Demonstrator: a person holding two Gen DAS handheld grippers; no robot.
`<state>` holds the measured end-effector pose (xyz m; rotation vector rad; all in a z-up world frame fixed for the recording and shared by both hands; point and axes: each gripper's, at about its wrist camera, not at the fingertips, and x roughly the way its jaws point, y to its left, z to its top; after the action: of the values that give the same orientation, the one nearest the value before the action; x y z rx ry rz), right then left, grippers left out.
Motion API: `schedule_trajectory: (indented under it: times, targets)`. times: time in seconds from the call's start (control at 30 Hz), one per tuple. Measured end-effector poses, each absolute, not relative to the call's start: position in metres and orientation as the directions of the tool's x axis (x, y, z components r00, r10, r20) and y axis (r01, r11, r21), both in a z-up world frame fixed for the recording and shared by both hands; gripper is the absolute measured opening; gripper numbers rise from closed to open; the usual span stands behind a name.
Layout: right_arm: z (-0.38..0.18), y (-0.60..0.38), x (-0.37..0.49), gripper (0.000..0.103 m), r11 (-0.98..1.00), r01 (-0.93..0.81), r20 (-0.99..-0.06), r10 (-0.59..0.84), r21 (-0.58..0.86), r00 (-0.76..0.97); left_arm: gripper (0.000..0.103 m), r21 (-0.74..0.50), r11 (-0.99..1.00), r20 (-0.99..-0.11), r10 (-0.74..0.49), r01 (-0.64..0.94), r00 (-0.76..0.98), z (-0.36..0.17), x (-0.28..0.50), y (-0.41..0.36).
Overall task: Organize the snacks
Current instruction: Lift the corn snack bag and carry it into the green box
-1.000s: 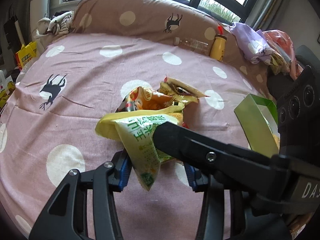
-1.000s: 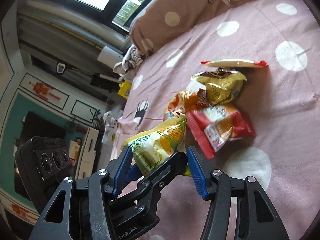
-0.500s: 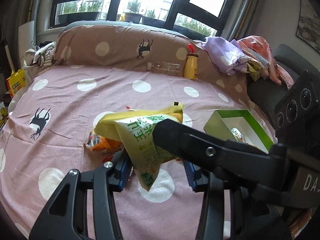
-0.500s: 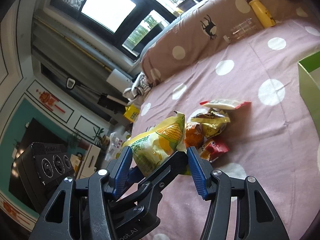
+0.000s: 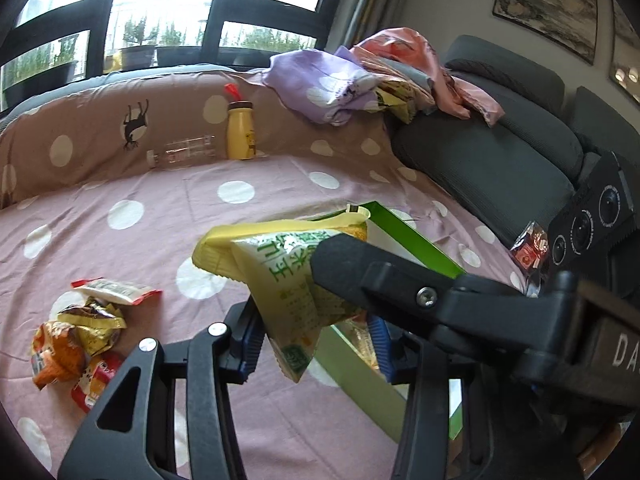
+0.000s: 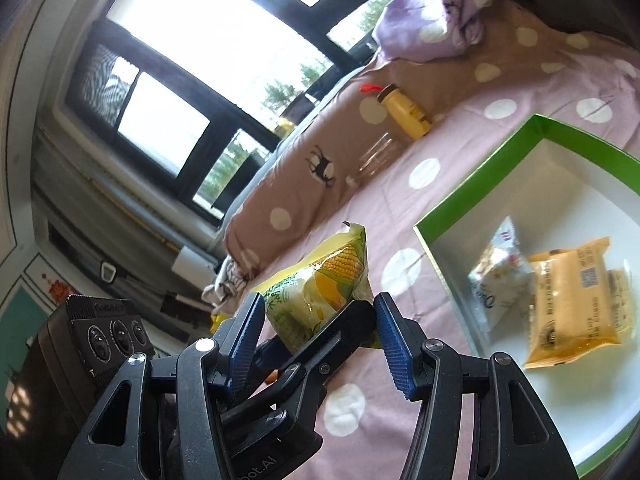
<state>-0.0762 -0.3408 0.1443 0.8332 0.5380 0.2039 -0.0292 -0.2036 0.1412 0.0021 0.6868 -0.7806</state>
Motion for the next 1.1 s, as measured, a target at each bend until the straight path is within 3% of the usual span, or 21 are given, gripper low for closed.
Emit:
schedule_trajectory:
  times: [0.47,1.1]
  targets:
    - [0.110,-0.413,-0.098,0.060,0.542,0.249,-0.413,0.203,0.803,0.888,0.046,-0.263,0.621,-0.641,-0.685,0.738,0.347,0.112,-0.027,-0.292]
    - [0.083,-0.439,-0.103,0.060,0.451,0.442,-0.535,0.095,0.775,0.840,0.047,-0.317,0.640,-0.685,-0.665,0.699,0.297,0.086,-0.015,-0.309]
